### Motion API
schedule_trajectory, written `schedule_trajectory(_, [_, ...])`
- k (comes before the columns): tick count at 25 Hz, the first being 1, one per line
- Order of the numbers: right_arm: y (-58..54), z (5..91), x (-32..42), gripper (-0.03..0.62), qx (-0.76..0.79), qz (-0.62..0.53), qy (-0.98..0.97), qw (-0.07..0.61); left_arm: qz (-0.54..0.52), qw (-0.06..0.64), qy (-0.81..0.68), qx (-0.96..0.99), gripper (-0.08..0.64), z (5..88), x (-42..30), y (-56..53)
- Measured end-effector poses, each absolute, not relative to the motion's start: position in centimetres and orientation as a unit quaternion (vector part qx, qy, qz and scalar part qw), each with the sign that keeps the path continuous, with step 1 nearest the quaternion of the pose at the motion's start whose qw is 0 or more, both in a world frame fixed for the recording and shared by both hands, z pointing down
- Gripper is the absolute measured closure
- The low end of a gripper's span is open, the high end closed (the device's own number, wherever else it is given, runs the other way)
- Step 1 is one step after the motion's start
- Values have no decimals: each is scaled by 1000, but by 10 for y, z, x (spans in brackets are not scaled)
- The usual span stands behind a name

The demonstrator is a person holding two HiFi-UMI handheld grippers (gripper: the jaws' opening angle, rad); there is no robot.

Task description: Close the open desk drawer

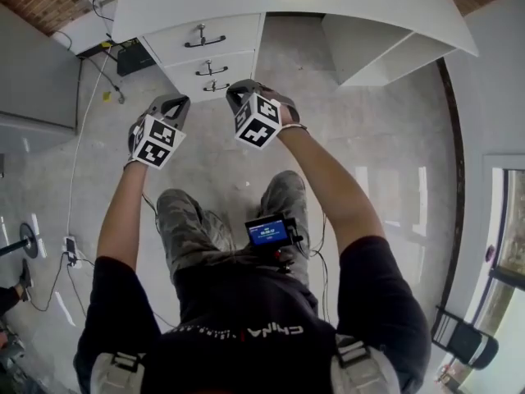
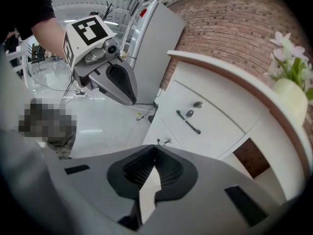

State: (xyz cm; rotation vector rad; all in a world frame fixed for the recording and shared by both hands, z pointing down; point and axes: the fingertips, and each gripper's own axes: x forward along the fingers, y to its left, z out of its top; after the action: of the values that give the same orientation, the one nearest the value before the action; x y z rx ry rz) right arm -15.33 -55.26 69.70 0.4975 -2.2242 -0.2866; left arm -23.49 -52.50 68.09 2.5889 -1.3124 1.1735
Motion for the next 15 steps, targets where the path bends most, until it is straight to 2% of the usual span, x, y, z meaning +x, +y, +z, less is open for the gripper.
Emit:
schedule_trajectory(10, [-485, 384, -129, 577, 184, -90, -884, 419, 388, 20, -404, 828, 548, 369, -214, -462])
schedule_trajectory(15, [-457, 320, -119, 577, 196, -91, -882, 420, 400, 8, -415, 817, 548, 298, -213, -438])
